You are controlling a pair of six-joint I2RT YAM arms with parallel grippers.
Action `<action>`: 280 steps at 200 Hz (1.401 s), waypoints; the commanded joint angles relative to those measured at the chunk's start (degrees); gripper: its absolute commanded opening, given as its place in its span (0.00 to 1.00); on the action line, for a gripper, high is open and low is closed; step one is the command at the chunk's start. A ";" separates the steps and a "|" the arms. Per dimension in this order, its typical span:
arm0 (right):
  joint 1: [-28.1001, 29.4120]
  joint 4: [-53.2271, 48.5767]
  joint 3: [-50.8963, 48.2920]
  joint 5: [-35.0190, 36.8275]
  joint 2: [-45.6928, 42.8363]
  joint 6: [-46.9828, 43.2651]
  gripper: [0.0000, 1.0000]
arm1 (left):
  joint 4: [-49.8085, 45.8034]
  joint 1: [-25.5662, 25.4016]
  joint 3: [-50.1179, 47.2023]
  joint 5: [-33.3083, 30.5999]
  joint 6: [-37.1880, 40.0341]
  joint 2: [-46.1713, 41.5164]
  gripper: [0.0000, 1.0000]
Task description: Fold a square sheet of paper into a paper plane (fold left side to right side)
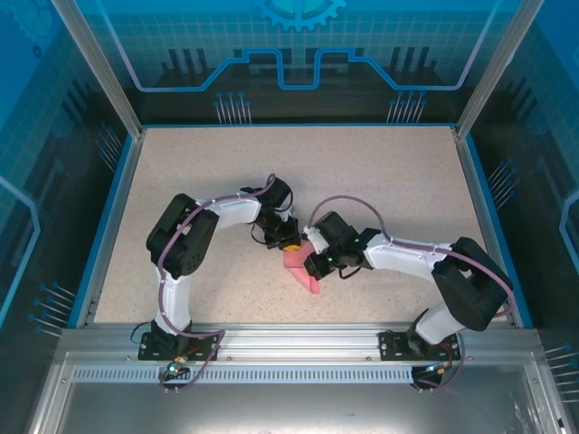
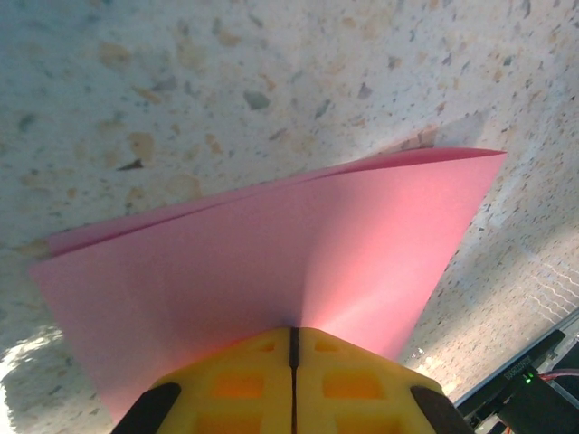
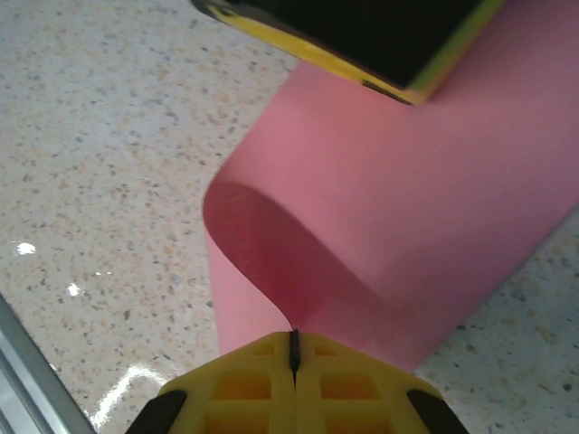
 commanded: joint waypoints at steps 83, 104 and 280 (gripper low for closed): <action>-2.79 -4.02 2.90 6.19 3.83 2.34 0.00 | -2.43 -1.64 0.97 -1.64 1.23 2.12 0.06; -3.01 -4.54 3.36 6.68 4.31 2.28 0.00 | -2.34 -1.63 0.98 -1.72 1.09 2.11 0.06; -3.19 -7.85 3.99 5.76 8.25 3.14 0.00 | -4.97 -1.54 2.67 -3.26 2.78 -0.50 0.14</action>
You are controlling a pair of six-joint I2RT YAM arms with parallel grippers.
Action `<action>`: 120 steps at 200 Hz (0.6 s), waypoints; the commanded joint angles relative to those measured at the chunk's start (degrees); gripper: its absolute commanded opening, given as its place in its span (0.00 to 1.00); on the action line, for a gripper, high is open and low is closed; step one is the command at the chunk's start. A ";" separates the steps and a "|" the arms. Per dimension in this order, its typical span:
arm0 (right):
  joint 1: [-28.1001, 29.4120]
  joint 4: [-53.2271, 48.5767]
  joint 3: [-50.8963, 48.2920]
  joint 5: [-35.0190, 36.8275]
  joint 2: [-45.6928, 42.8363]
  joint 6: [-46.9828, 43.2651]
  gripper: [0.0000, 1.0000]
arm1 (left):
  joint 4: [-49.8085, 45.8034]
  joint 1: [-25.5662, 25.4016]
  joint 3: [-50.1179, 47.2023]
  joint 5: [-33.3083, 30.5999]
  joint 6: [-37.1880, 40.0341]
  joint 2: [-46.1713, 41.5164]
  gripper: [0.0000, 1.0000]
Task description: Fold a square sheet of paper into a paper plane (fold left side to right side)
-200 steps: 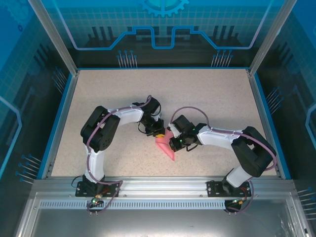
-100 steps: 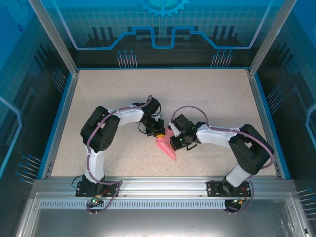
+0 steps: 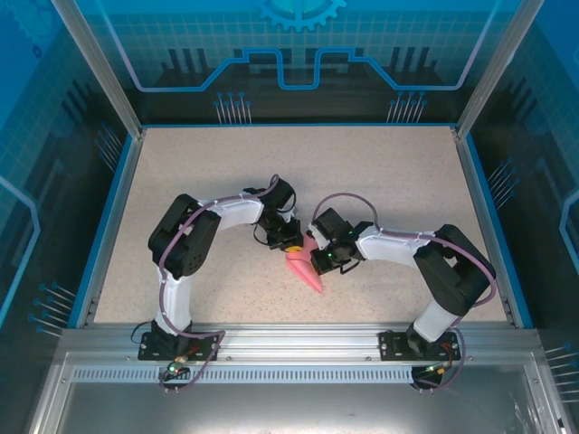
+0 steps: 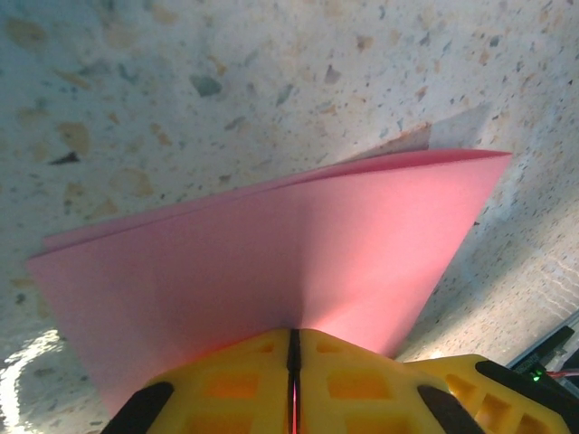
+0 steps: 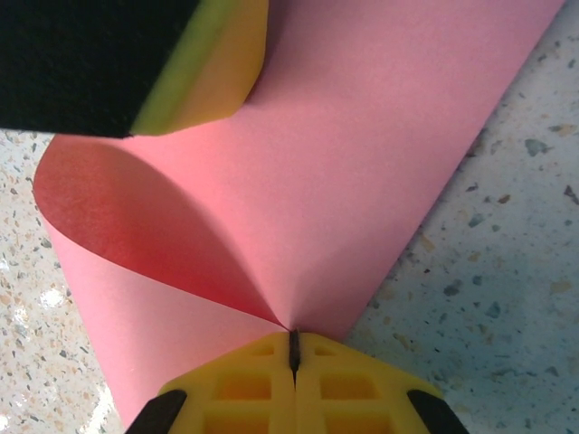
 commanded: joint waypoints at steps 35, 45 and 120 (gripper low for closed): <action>-0.92 -5.35 0.18 -0.77 1.93 1.58 0.00 | -6.48 0.78 3.61 -3.95 3.12 -4.98 0.24; -0.90 -5.51 0.32 -1.19 2.32 1.58 0.00 | -7.07 1.45 3.64 -4.56 3.25 -6.65 0.29; -0.90 -5.64 0.24 -1.98 2.68 1.01 0.00 | 3.17 1.73 -10.15 5.44 -2.01 -18.01 0.14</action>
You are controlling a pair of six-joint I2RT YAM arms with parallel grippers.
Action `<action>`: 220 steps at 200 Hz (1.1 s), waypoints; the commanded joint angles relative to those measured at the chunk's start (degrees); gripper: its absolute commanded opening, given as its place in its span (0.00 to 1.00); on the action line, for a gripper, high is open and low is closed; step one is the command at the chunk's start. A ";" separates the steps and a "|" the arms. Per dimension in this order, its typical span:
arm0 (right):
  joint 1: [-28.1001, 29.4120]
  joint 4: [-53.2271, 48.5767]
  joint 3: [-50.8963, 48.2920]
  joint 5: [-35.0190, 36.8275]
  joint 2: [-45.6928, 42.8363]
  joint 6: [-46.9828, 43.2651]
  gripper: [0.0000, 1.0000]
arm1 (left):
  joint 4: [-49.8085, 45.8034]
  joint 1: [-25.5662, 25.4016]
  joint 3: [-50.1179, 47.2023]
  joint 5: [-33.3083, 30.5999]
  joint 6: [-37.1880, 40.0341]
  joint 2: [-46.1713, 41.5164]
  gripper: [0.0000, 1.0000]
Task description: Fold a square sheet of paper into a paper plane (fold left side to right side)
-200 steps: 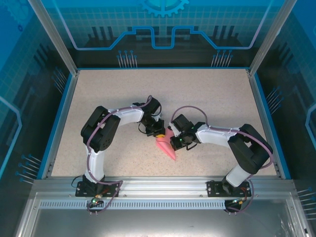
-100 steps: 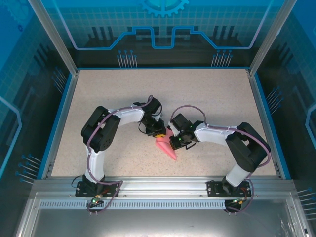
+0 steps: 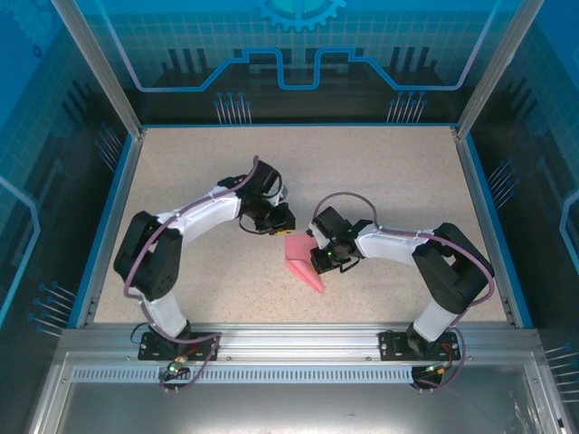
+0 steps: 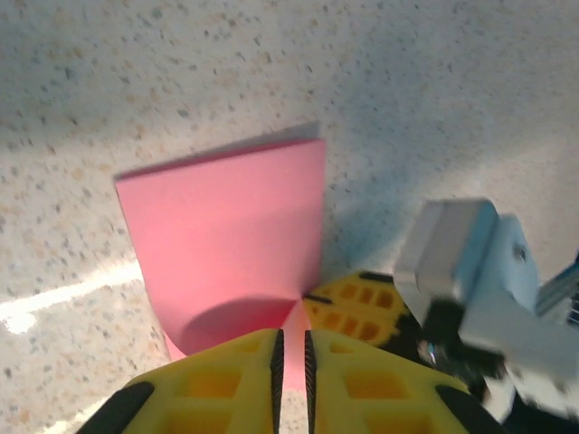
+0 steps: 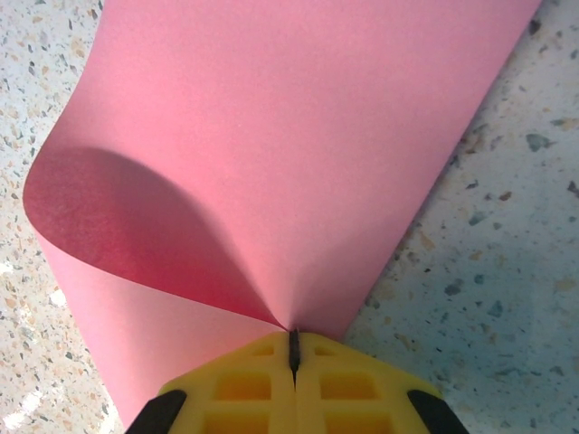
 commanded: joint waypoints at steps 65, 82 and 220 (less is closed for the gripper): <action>-0.46 -5.21 -0.35 -0.62 2.19 -0.20 0.00 | 21.09 -6.45 -15.49 13.39 -10.75 0.22 0.12; -0.49 -5.28 -0.33 -0.46 2.22 -0.21 0.00 | 21.63 -7.04 -15.70 12.84 -10.95 0.89 0.12; -0.53 -5.92 0.20 -0.39 2.54 -0.64 0.00 | 20.16 -8.37 -18.84 6.45 -9.63 6.40 0.11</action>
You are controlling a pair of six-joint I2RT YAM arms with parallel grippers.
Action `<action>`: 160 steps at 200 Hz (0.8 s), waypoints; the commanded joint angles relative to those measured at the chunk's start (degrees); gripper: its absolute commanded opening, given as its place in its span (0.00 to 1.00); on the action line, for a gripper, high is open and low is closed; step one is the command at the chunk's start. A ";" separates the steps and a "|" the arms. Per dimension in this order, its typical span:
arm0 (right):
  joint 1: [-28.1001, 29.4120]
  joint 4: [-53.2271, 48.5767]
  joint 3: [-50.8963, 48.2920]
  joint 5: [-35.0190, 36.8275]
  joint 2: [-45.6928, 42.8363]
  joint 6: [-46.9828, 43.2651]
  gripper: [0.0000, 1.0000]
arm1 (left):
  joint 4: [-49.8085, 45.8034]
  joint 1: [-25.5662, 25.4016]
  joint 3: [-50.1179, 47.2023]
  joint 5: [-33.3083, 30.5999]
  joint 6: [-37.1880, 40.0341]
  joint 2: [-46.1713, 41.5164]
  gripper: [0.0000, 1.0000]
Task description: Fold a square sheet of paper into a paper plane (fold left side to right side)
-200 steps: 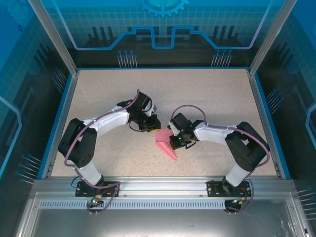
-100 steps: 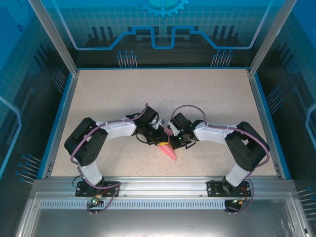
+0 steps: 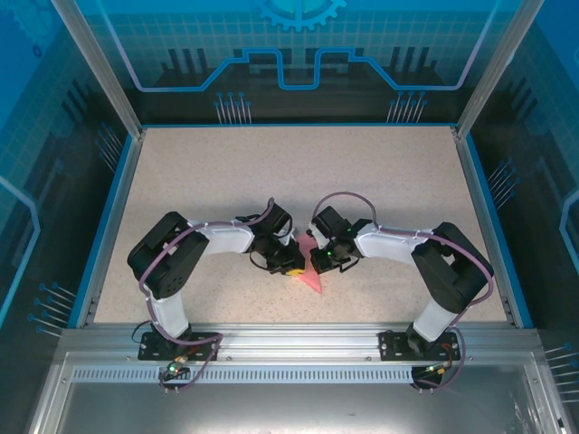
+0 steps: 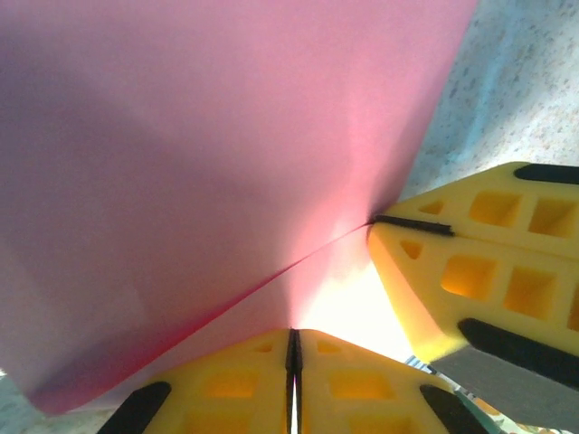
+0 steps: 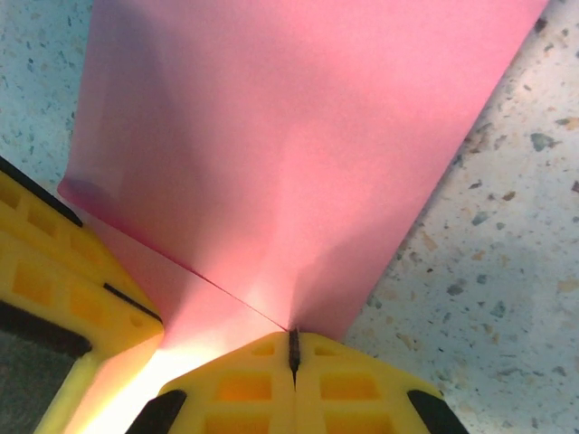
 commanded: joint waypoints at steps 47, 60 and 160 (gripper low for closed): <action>-0.84 -5.28 0.40 -1.11 0.68 -0.18 0.00 | -2.62 -0.30 -1.94 -4.44 1.44 2.90 0.10; -1.11 -5.54 1.65 -1.53 -0.45 0.02 0.00 | -3.06 -0.28 -2.43 -4.93 1.56 3.15 0.10; -3.63 -6.81 -2.88 -19.72 -13.10 3.49 0.26 | -3.34 -0.38 -3.71 -6.03 1.73 3.52 0.09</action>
